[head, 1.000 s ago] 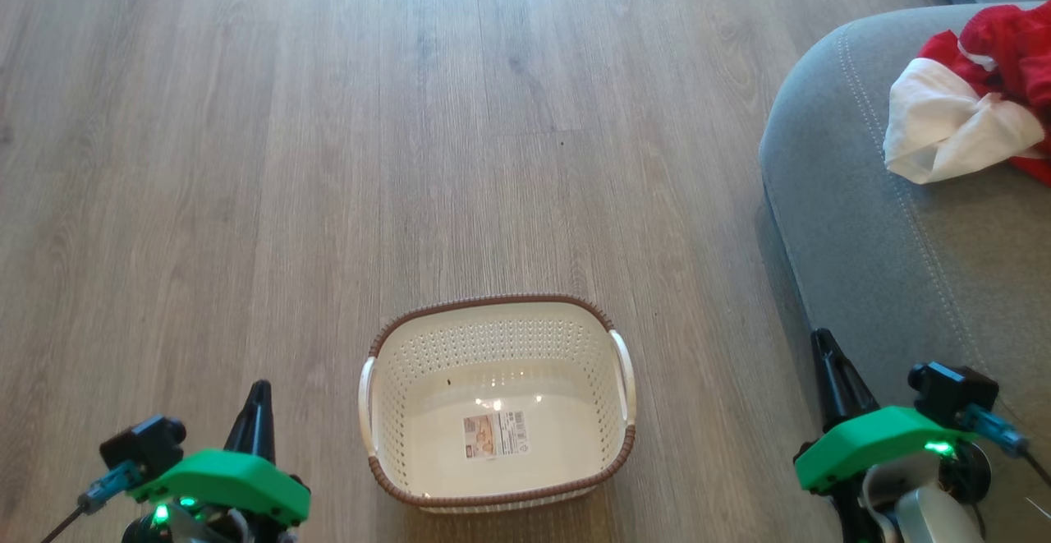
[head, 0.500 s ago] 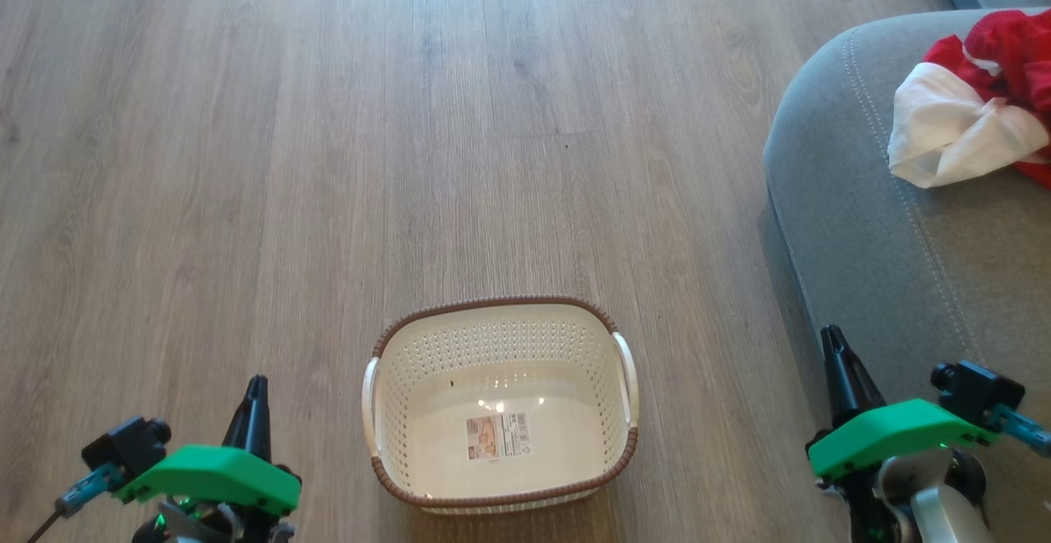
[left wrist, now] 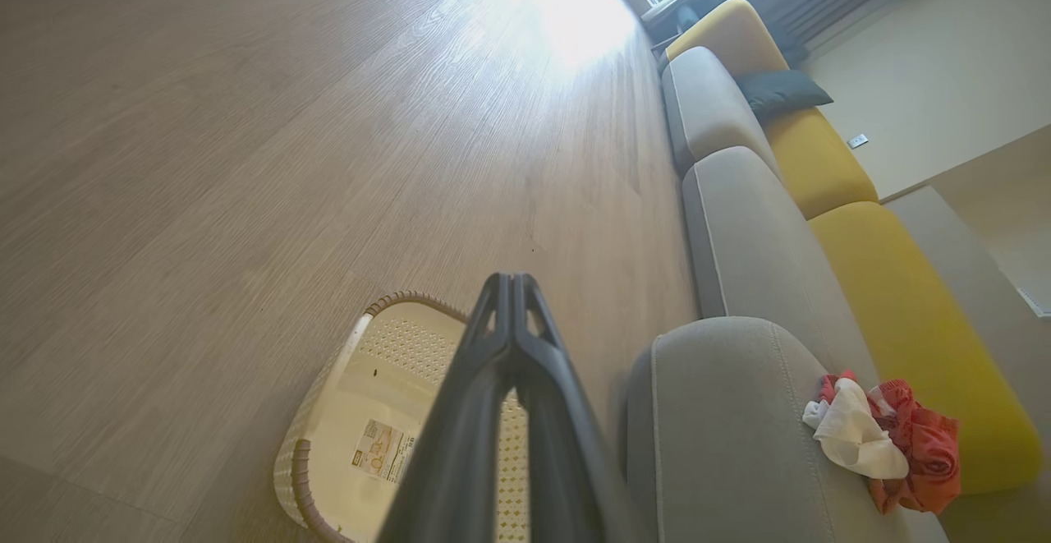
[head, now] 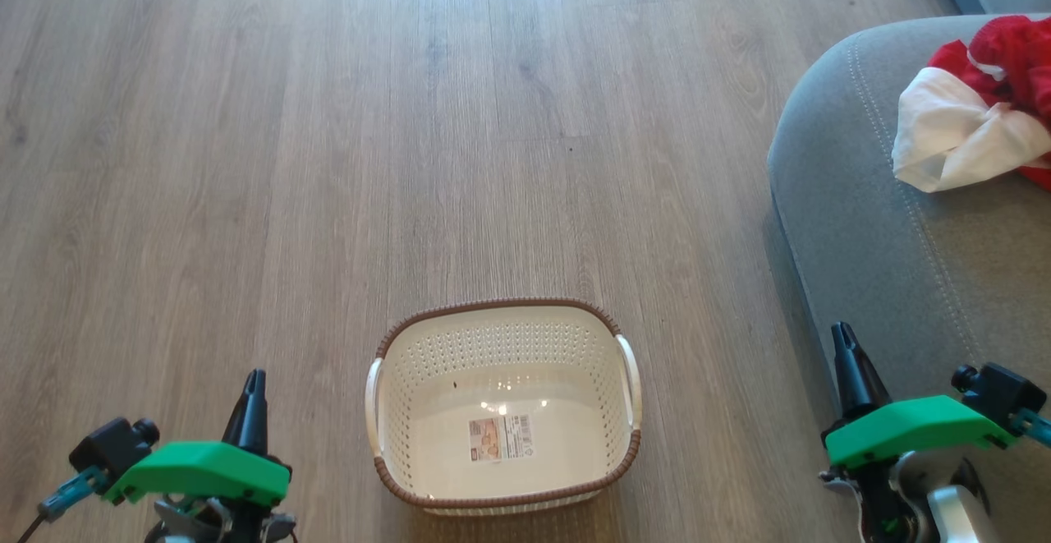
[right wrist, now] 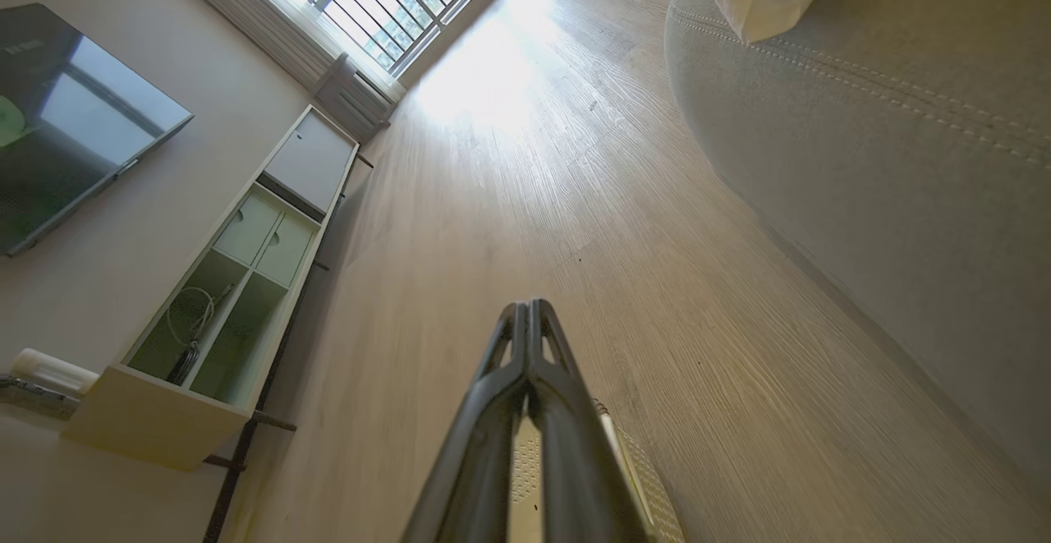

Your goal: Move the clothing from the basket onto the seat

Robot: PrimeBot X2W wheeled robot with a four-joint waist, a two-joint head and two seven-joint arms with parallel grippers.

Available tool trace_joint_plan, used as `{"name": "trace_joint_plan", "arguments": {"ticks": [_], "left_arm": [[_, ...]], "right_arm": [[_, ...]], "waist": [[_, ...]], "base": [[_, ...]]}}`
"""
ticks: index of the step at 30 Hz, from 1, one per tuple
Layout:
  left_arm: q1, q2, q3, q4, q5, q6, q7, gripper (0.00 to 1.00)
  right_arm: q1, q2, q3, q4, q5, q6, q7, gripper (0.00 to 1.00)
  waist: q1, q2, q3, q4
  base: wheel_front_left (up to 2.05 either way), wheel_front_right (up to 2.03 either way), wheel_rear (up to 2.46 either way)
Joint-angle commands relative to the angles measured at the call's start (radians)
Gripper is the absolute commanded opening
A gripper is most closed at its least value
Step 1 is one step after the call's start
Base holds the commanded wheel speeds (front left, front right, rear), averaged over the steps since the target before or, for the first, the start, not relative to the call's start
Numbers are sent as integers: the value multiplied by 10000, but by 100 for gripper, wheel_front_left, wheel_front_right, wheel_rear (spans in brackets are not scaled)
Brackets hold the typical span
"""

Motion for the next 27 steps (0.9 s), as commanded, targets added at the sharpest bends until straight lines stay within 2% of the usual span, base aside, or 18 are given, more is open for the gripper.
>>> {"name": "trace_joint_plan", "arguments": {"ticks": [1, 27], "left_arm": [[-415, 29, 245, -397, -278, -107, 53, 0], [-448, -4, 459, -860, -2985, -238, 801, 0]], "right_arm": [[-377, -33, 42, -417, 310, 0, 74, 0], [-370, -33, -208, -764, 3450, -1, 821, 0]], "waist": [[0, 0, -4, 8], [0, 0, -93, 151]], "base": [[0, 0, 0], [0, 0, 0]]}}
